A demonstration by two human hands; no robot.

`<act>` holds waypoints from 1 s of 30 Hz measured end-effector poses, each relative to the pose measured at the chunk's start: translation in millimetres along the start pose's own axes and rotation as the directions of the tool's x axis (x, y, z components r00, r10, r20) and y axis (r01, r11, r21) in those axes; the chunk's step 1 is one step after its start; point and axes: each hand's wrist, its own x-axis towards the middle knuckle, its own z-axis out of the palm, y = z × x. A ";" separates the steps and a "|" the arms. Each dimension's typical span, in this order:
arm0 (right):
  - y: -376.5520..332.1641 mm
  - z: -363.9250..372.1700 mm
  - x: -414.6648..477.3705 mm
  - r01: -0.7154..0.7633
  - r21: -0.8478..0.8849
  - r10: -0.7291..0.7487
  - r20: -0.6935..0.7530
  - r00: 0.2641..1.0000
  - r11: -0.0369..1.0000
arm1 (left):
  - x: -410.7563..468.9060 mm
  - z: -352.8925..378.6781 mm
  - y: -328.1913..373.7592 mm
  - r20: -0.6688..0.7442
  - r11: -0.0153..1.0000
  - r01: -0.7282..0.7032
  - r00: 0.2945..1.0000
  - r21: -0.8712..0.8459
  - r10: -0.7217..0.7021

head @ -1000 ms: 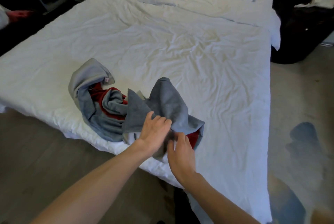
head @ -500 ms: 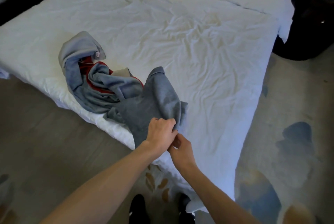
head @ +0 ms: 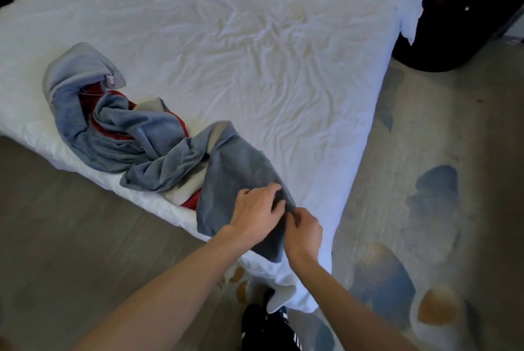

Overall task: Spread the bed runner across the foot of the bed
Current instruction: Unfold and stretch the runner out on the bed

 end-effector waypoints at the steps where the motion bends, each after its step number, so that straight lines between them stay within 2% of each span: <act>1: 4.4 -5.5 2.9 0.010 -0.034 -0.010 -0.015 1.000 0.999 | -1.7 0.5 -3.1 0.000 1.000 0.009 1.000 0.009 -0.009; 12: 37.6 -32.9 26.3 -0.029 -0.179 0.007 -0.122 0.992 0.983 | 3.6 12.1 -56.0 0.097 0.967 0.093 0.988 0.238 -0.119; 19: 70.8 -25.3 40.2 -0.059 -0.196 0.035 -0.124 0.992 0.979 | 37.7 30.2 -83.9 0.067 0.930 0.198 0.971 0.310 -0.229; 23: 80.7 -21.0 45.5 -0.071 -0.213 0.047 -0.116 0.992 0.974 | 48.1 35.6 -96.2 -0.019 0.944 0.262 0.964 0.198 -0.264; 30: 77.9 -20.5 50.6 -0.079 -0.239 0.053 -0.115 0.992 0.968 | 55.3 34.2 -103.0 -0.079 0.971 0.236 0.969 0.033 -0.233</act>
